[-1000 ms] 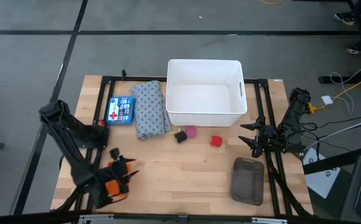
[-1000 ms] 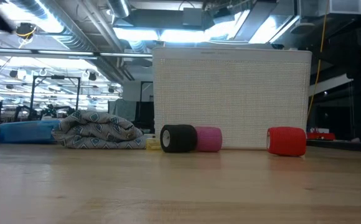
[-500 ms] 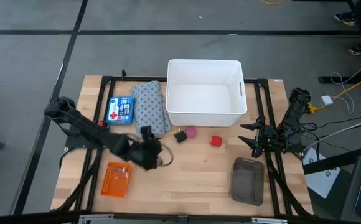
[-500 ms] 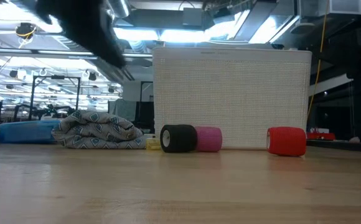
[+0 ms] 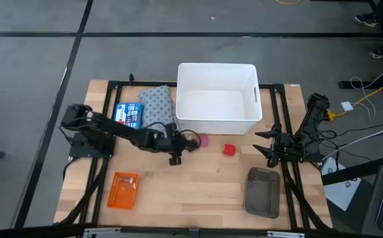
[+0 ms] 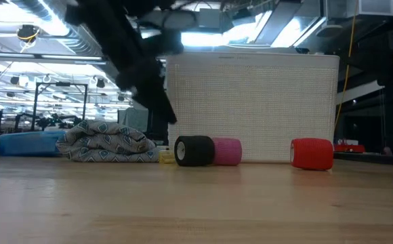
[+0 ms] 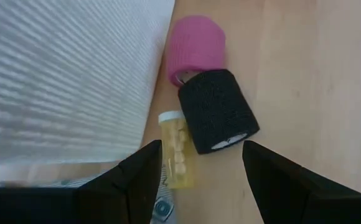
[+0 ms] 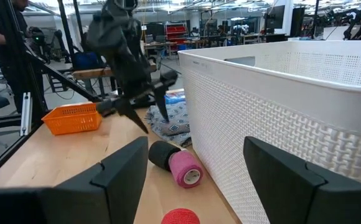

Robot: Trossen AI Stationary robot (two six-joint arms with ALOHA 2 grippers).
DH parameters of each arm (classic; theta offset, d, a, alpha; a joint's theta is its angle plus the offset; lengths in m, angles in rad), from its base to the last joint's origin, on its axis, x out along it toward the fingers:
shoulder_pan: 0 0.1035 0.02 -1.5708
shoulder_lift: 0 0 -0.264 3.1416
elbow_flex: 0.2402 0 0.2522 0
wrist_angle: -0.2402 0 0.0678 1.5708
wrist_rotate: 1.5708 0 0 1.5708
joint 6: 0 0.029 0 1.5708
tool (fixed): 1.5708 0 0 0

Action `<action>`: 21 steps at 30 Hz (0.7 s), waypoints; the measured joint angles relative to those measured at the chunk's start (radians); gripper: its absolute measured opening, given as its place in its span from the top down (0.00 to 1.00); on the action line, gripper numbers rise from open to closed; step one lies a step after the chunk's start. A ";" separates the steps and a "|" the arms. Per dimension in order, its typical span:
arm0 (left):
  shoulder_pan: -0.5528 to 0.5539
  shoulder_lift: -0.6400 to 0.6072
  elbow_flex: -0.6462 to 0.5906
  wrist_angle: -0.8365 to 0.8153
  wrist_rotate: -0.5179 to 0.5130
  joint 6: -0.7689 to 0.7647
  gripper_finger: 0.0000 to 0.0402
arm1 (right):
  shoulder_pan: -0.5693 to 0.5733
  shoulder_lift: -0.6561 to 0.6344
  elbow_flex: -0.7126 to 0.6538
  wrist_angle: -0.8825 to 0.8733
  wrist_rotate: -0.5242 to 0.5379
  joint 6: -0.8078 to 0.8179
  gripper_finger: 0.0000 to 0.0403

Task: Pick & Place Medicine items
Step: Put the yellow pill bottle into the orange bin

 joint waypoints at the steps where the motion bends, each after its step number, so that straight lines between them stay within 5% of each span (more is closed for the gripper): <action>1: 0.007 0.018 0.000 0.012 0.005 -0.007 0.45 | 0.000 0.000 0.000 0.000 0.000 0.000 0.34; 21: 0.076 0.167 0.000 0.022 0.010 -0.079 0.45 | 0.000 0.000 0.000 0.000 0.001 0.000 0.34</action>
